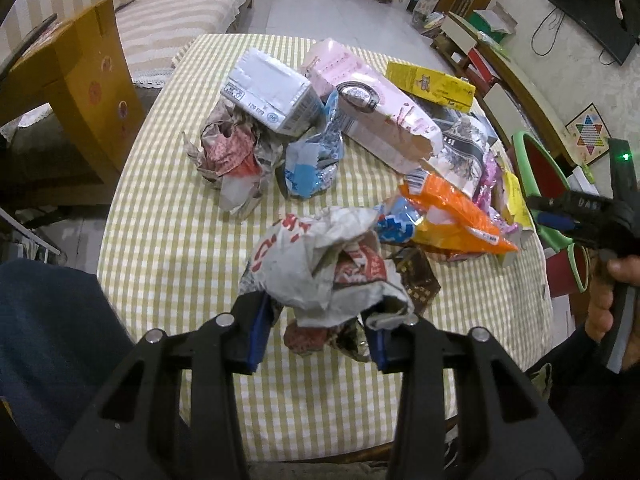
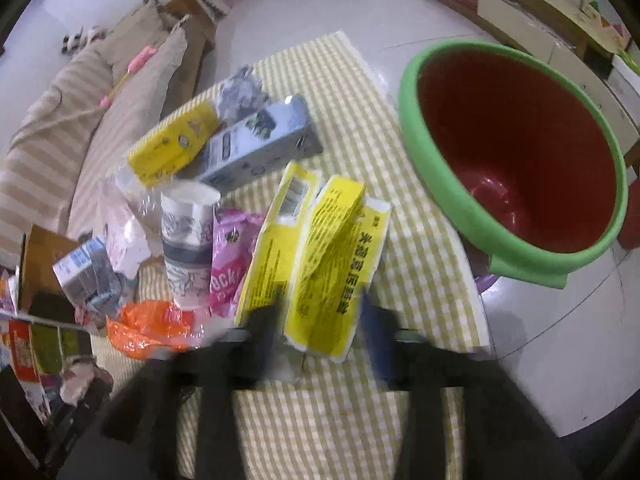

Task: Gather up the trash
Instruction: 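Lift both held items and carry them over the green bucket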

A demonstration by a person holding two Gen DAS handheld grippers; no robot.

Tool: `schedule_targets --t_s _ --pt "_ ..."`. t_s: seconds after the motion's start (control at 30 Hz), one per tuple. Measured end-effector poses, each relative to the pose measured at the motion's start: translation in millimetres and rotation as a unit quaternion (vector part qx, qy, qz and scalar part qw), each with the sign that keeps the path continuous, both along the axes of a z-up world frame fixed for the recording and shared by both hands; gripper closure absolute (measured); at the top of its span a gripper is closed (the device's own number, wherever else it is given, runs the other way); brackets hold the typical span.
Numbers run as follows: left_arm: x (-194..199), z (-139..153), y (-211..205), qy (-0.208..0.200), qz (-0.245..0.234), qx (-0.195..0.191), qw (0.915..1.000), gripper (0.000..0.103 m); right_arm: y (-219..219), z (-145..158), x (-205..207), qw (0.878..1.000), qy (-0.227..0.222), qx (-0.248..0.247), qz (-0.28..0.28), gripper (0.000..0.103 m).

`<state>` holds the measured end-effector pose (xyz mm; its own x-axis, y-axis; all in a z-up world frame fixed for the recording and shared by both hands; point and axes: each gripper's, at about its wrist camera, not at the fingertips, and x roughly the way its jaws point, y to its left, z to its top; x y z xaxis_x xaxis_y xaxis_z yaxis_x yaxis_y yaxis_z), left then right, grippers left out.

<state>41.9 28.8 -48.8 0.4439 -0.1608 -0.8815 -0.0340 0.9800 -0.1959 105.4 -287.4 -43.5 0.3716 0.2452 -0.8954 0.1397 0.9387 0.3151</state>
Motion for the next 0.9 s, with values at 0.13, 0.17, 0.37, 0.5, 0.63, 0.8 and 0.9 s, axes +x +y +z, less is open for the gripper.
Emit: schedule_targets --t_s 0.13,0.17,0.37,0.5,0.63,0.8,0.9 --pt "1.5 0.4 3.1 0.001 -0.001 -0.010 1.0000 0.065 -0.8 -8.0 9.6 1.000 0.020 -0.006 -0.010 0.015" --pt "1.7 0.2 4.3 0.001 -0.001 -0.010 0.9999 0.065 1.5 -13.2 12.0 0.999 0.030 -0.006 -0.013 0.014" --pt "-0.8 -1.2 5.2 0.001 -0.001 -0.013 0.9999 0.065 11.8 -31.7 20.0 0.999 0.048 -0.012 -0.008 0.013" --pt "-0.9 -0.4 4.7 0.000 -0.005 -0.017 0.9998 0.065 7.2 -46.4 25.7 0.997 0.070 0.009 -0.023 0.019" --pt "-0.6 -1.0 5.9 0.001 -0.005 -0.018 0.9998 0.065 11.4 -38.7 23.8 0.998 0.060 0.017 0.003 0.061" --pt "-3.5 4.2 3.0 -0.011 -0.008 -0.014 0.9998 0.065 11.3 -18.5 15.0 0.999 0.033 0.004 0.014 0.066" --pt "-5.1 9.6 2.9 -0.020 -0.007 -0.012 0.9997 0.065 7.9 -4.6 6.4 1.000 0.018 0.002 0.020 0.066"
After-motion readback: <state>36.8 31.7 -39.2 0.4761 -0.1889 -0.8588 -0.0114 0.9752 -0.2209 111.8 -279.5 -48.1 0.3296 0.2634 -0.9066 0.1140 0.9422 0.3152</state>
